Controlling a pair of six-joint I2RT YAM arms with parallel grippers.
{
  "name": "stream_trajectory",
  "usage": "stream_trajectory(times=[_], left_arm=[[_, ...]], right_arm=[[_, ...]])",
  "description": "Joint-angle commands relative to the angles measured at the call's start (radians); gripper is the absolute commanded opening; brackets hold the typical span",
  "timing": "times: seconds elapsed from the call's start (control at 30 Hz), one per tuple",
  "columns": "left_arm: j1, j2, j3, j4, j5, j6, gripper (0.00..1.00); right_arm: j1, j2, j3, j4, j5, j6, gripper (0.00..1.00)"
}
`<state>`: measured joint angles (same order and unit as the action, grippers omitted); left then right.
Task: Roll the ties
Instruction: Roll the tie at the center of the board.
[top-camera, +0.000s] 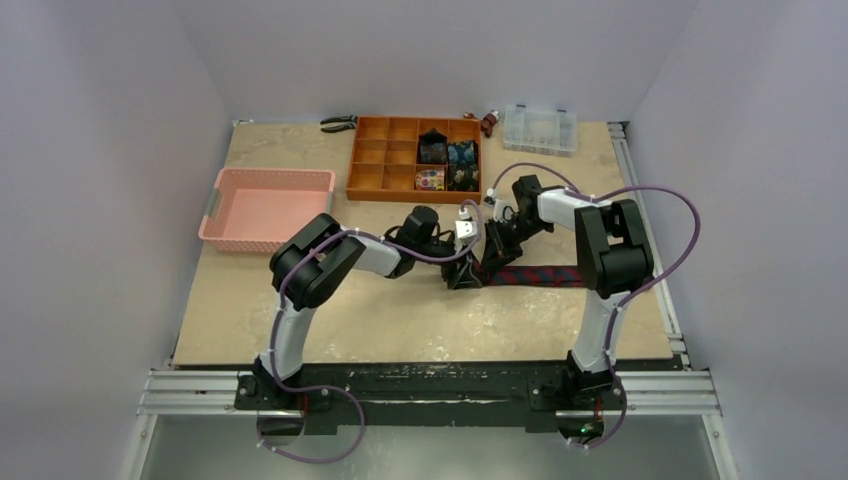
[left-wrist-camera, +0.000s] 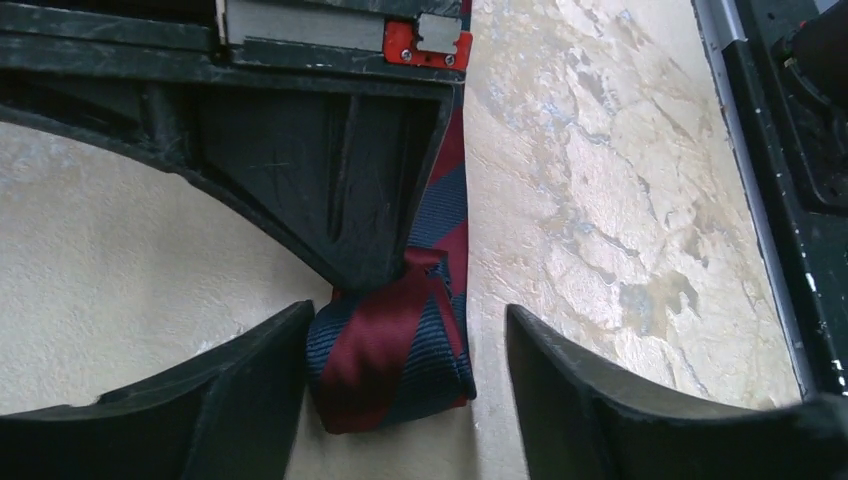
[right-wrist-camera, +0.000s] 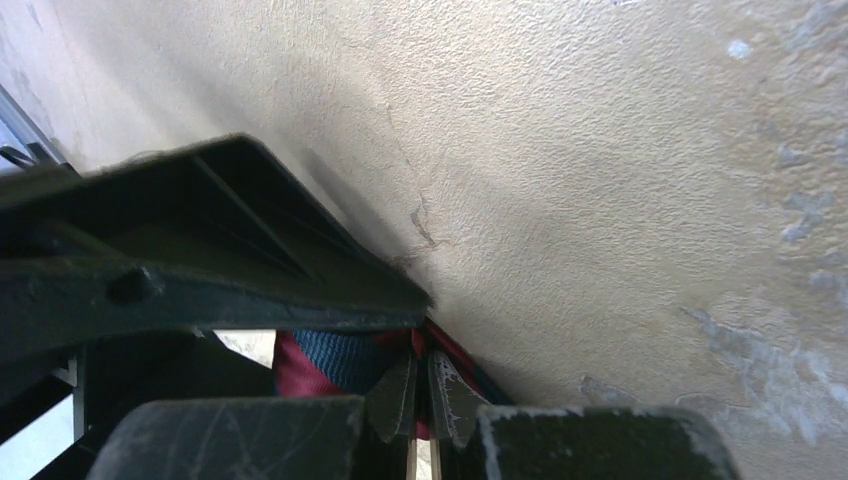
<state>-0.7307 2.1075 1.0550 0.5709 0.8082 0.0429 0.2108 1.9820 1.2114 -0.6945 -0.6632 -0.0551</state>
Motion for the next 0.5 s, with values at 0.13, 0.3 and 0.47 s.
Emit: stream_trajectory(times=[0.13, 0.3, 0.47], left_arm=[[-0.022, 0.002, -0.036, -0.151, -0.124, 0.035, 0.22], [-0.028, -0.061, -0.157, -0.163, -0.178, 0.255, 0.08], [-0.05, -0.109, -0.2, -0.242, -0.258, 0.553, 0.06]], right_arm=[[0.019, 0.0, 0.011, 0.034, 0.135, -0.079, 0.01], [-0.025, -0.028, 0.102, -0.13, -0.025, -0.119, 0.31], [-0.074, -0.046, 0.108, -0.279, -0.214, -0.169, 0.47]])
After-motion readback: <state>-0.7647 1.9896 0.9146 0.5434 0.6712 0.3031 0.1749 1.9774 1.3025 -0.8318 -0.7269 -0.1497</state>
